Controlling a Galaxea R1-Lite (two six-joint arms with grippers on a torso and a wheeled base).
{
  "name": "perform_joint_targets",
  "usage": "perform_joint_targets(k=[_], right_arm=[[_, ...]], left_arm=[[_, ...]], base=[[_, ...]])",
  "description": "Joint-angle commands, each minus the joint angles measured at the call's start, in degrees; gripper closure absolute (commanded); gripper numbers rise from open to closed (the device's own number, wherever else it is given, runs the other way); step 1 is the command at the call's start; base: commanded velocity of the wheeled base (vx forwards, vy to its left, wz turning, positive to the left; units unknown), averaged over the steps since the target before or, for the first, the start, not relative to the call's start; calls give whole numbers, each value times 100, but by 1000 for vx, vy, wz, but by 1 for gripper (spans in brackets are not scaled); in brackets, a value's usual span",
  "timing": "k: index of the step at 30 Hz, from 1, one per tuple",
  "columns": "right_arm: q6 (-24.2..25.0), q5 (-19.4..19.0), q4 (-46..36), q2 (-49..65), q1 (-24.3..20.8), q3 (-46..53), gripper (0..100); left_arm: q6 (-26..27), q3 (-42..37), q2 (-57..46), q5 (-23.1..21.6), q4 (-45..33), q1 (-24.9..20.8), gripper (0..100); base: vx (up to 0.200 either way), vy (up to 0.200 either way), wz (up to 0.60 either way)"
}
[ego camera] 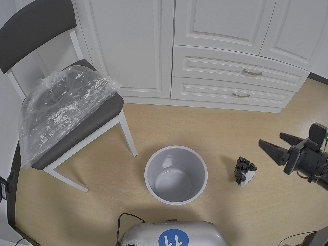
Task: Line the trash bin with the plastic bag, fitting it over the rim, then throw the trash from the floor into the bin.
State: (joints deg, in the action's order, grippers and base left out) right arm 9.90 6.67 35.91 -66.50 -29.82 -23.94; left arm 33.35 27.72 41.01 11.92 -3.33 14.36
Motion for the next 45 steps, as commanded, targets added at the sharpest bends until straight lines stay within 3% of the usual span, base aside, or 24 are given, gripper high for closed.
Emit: perform_joint_targets(k=[1,2,5,13,16,21,34,35,45], right_arm=[[768,-693,144,-680,-393,-67,0],[865,-930,144,-706,-340,-93,0],[900,-1168,144,-663,-209,-84,0],[900,-1185,144,-557,-209,-119,0],[900,-1185,144,-601,-209,-119,0],[909,-1185,153,-610,-209,-119,0],[909,-1185,153,-548,-217,-137,0],[909,-1185,153,-548,-217,-137,0],[909,-1185,162,-531,-217,-137,0]], left_arm=[[374,-329,355,3,-142,260,0],[409,-382,478,12,-115,260,0],[426,-408,786,12,-36,260,0],[338,-531,1375,29,95,392,0],[365,-680,1717,-15,579,717,0],[356,-997,2377,-23,1704,867,0],[321,-1058,3185,-6,2548,867,0],[312,-1076,3352,-6,2890,867,0],[-189,-1006,3396,-23,3268,796,0]], base=[[0,0,0],[0,0,0],[0,0,0],[0,0,0],[0,0,0],[0,0,0],[0,0,0],[0,0,0],[0,0,0]])
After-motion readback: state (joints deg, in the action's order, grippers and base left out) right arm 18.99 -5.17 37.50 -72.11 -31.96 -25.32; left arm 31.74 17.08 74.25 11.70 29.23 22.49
